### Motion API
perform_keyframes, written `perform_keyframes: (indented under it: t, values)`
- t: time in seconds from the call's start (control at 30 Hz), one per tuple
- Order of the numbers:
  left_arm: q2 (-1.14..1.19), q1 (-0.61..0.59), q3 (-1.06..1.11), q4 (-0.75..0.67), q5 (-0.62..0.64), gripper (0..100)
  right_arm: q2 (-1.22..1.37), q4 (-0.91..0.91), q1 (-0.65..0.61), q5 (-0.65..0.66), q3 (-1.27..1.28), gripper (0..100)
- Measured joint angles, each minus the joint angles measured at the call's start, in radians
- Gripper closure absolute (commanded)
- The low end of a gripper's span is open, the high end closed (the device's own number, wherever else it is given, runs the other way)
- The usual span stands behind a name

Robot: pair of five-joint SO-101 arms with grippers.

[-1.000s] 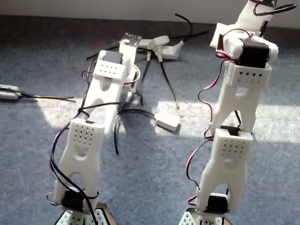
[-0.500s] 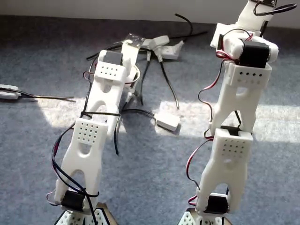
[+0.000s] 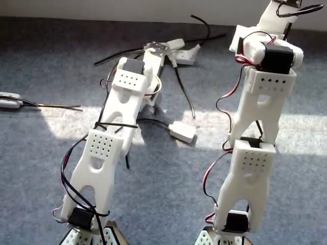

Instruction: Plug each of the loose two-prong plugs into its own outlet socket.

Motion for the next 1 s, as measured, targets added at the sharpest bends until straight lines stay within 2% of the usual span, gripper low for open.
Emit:
perform_keyframes:
  t: [0.43, 0.63, 1.0]
  values:
    - [0.0, -0.015, 0.003, 0.0, 0.002, 79, 0.0, 0.0, 0.0, 0.0, 0.0, 78.6]
    - [0.018, -0.025, 0.003, -0.002, 0.002, 87, 0.0, 0.0, 0.0, 0.0, 0.0, 78.6]
    - [0.04, -0.021, 0.002, -0.021, 0.002, 87, 0.0, 0.0, 0.0, 0.0, 0.002, 78.6]
